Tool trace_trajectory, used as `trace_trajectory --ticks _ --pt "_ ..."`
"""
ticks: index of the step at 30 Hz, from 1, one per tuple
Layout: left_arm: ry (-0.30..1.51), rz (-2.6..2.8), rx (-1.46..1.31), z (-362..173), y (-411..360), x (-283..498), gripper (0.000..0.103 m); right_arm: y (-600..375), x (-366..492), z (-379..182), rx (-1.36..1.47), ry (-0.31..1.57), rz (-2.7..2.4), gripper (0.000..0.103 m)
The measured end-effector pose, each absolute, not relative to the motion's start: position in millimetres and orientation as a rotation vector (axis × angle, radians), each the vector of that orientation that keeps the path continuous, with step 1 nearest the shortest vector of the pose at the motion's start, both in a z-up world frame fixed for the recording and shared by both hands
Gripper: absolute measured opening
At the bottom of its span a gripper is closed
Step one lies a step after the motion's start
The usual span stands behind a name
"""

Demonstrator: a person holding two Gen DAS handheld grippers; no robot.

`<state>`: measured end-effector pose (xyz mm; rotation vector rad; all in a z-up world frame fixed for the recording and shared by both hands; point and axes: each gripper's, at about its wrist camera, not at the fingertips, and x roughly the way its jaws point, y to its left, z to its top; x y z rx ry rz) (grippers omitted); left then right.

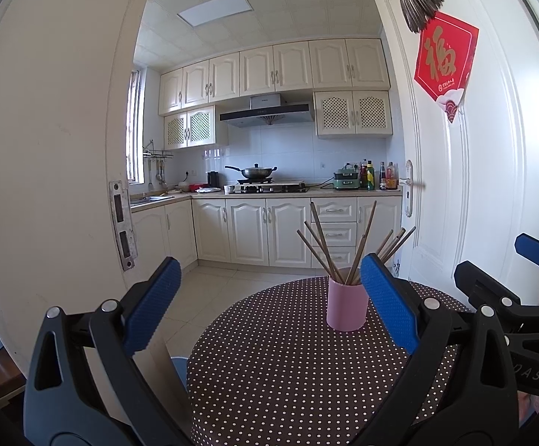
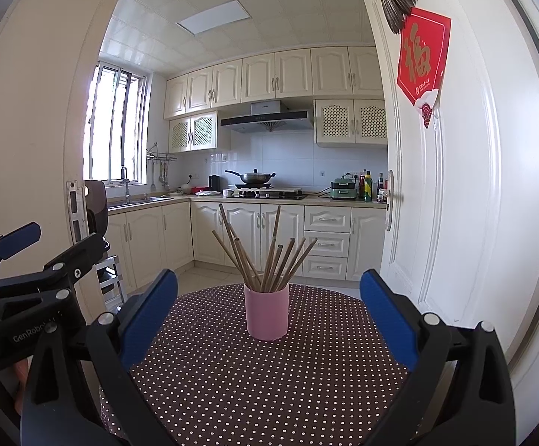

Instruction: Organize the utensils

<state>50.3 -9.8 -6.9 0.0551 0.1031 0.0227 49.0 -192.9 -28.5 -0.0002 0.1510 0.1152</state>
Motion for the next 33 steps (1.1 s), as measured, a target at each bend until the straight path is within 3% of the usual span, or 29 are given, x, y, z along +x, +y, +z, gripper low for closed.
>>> trace_trajectory --ticks 33 --pt "0.172 0.016 0.073 -24 -11 90 0.095 -195 84 -45 0.008 0.211 0.113 0.095"
